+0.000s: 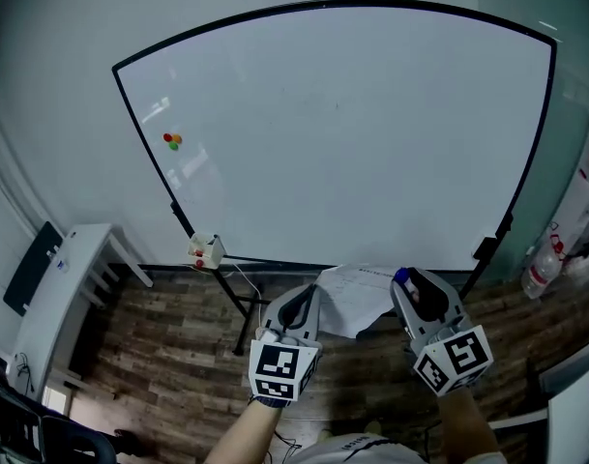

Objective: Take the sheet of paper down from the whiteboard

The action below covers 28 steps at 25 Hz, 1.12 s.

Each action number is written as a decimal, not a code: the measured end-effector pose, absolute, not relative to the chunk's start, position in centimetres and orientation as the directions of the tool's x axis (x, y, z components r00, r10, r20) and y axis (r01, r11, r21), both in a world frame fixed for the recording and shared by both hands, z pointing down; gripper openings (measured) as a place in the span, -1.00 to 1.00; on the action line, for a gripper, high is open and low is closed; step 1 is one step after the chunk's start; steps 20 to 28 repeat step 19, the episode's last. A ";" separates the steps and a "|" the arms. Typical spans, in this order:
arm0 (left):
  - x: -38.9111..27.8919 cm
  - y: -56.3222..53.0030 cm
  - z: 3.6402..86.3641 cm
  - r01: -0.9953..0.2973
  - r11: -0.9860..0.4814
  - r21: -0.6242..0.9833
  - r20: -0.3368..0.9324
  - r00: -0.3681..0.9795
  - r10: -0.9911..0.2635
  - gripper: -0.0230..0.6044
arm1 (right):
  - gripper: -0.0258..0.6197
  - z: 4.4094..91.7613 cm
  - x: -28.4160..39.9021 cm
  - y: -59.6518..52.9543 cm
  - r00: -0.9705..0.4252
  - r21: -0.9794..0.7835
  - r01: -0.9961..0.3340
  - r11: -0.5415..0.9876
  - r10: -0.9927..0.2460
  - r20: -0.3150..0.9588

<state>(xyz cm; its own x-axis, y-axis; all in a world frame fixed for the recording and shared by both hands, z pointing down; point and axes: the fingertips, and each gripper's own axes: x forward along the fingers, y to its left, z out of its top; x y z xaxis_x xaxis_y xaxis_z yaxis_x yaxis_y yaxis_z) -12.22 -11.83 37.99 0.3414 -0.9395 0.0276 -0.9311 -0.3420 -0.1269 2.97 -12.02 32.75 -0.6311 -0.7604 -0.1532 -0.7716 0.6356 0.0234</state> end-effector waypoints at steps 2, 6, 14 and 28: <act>-11.8 -11.7 37.8 -0.932 -0.340 -0.124 0.023 0.340 -0.940 -0.88 | -0.52 32.6 3.2 -11.8 -0.633 0.028 -0.770 0.638 -0.758 -0.157; -10.7 -11.8 37.5 -0.933 -0.341 -0.117 0.018 0.341 -0.940 -0.88 | -0.52 32.3 4.2 -11.9 -0.633 0.035 -0.770 0.637 -0.757 -0.161; -9.8 -12.9 36.8 -0.932 -0.349 -0.094 0.016 0.349 -0.937 -0.88 | -0.52 31.9 4.7 -13.2 -0.634 0.044 -0.770 0.636 -0.757 -0.160; -6.9 -11.1 37.1 -0.931 -0.350 -0.101 0.012 0.350 -0.936 -0.89 | -0.52 32.5 7.6 -11.5 -0.630 0.043 -0.773 0.633 -0.759 -0.164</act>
